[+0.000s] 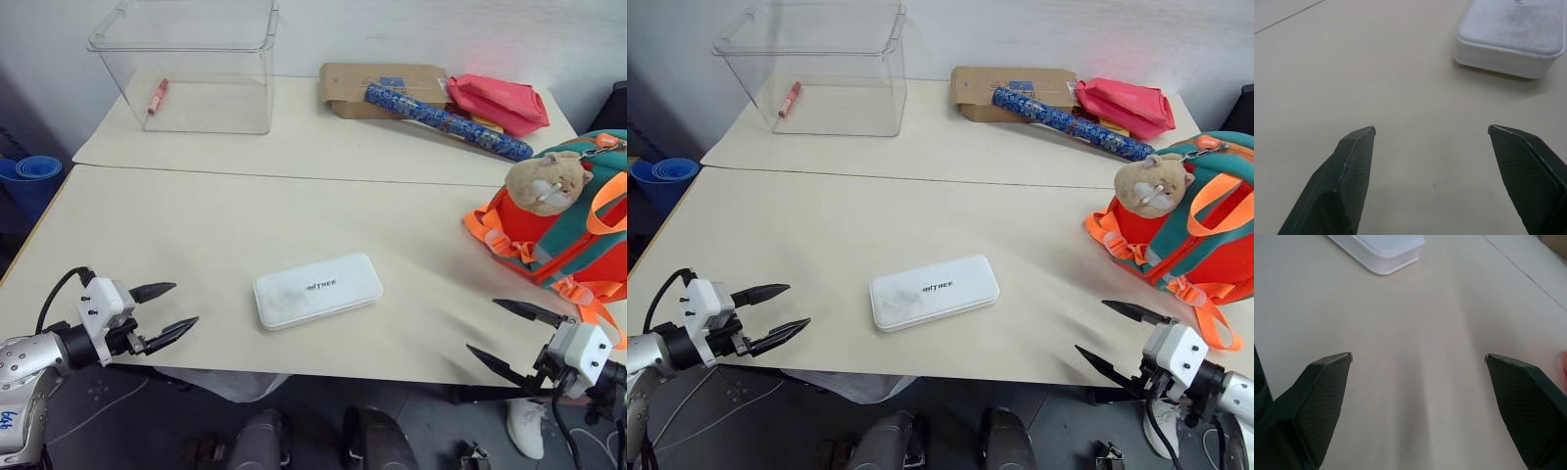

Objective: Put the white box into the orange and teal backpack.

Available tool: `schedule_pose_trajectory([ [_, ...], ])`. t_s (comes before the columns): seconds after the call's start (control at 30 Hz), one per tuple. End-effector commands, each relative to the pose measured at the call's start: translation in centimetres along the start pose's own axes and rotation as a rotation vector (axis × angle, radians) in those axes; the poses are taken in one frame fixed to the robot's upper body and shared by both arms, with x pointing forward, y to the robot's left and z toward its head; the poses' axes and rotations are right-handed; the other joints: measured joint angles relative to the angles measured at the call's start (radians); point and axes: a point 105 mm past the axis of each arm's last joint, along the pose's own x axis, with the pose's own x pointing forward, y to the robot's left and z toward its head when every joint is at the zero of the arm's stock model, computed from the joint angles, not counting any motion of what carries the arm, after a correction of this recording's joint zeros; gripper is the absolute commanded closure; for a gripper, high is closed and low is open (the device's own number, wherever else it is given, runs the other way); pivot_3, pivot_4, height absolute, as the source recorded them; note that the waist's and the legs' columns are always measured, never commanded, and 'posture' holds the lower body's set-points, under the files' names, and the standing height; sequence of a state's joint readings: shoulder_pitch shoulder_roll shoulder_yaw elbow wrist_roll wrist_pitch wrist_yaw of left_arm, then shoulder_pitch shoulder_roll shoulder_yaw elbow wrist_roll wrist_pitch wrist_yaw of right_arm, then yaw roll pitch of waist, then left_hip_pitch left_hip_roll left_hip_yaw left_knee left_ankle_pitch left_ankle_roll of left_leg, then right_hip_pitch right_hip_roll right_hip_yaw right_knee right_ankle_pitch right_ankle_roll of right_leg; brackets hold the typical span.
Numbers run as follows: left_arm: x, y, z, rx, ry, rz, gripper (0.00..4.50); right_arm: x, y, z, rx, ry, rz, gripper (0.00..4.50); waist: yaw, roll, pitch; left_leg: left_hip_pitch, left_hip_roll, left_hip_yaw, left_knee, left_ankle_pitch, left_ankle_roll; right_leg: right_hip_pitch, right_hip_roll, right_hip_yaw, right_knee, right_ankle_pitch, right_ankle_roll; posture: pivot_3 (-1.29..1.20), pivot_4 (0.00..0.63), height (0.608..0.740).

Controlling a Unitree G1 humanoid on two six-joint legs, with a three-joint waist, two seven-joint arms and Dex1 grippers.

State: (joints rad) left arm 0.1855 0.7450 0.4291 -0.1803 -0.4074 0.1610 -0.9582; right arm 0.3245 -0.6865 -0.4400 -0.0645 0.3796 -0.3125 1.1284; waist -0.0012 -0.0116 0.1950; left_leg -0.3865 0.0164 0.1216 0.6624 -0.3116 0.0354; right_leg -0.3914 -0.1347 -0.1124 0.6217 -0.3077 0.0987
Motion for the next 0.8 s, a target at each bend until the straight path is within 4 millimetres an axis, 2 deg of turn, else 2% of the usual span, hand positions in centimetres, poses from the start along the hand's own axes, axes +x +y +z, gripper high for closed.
schedule_pose_trajectory([
  [0.03,-0.2,0.5,0.8,0.026,-0.025,0.028,0.63,-0.1,-0.3,0.2,-0.032,-0.019,-0.002,0.03,0.000,0.000,0.000,0.000,0.000,0.000,0.000,0.000,0.000,0.000,0.000,0.000,0.000,0.000,0.000,0.00,0.150,0.740],
  [0.23,-0.3,0.3,1.1,-0.028,-0.041,0.014,0.63,0.6,-0.6,0.2,0.001,-0.049,0.000,0.03,-0.003,0.000,0.000,0.000,0.000,0.000,0.000,0.000,0.000,0.000,0.000,0.000,0.000,0.000,0.000,0.00,0.150,0.740],
  [0.33,-0.4,-0.1,1.3,-0.061,-0.022,-0.016,0.63,2.4,-1.0,1.5,0.069,-0.093,0.026,0.03,-0.003,0.000,0.000,0.000,0.000,0.000,0.000,0.001,0.001,0.000,0.000,0.000,0.001,0.000,0.000,0.00,0.150,0.740],
  [0.43,-0.5,-0.2,1.8,-0.023,0.013,-0.012,1.17,4.8,-1.1,2.8,0.067,-0.070,0.125,0.59,-0.006,0.001,0.000,0.000,0.001,0.000,0.000,0.001,0.000,-0.001,0.000,0.001,0.001,0.000,0.000,0.00,0.150,0.740],
  [0.5,-0.2,-0.2,2.1,-0.014,0.010,0.037,1.84,6.7,-1.7,3.6,0.023,-0.050,0.151,1.31,-0.006,0.002,0.000,0.000,0.000,0.000,0.000,0.000,0.000,-0.001,-0.001,0.001,0.001,0.000,-0.001,0.00,0.150,0.740],
  [0.6,1.2,-3.7,1.8,-0.027,0.025,-0.061,2.78,10.2,-2.8,4.2,-0.006,-0.022,0.156,2.36,-0.009,0.003,0.000,0.000,0.000,0.000,0.000,0.000,0.000,-0.001,-0.001,0.001,0.001,0.000,-0.001,0.00,0.150,0.740],
  [0.63,1.5,-4.3,1.9,-0.038,0.021,-0.076,3.07,10.9,-2.9,4.2,-0.011,-0.011,0.165,2.70,-0.009,0.003,0.000,0.000,0.000,0.000,0.000,0.000,0.000,-0.001,-0.001,0.001,0.001,0.000,-0.001,0.00,0.150,0.740],
  [0.77,3.5,-4.5,1.9,-0.034,0.020,-0.098,4.39,14.0,-3.0,4.0,-0.093,0.003,0.190,4.19,0.007,0.003,0.000,-0.001,0.000,-0.002,0.001,0.002,0.003,-0.002,0.000,-0.002,0.002,-0.001,-0.002,0.00,0.150,0.740],
  [0.8,3.9,-4.4,1.8,-0.016,0.026,-0.101,4.50,14.5,-3.0,4.0,-0.095,0.000,0.197,4.47,0.007,0.003,0.000,-0.002,0.000,-0.002,0.001,0.002,0.003,-0.002,0.000,-0.002,0.002,-0.001,-0.002,0.00,0.150,0.740],
])
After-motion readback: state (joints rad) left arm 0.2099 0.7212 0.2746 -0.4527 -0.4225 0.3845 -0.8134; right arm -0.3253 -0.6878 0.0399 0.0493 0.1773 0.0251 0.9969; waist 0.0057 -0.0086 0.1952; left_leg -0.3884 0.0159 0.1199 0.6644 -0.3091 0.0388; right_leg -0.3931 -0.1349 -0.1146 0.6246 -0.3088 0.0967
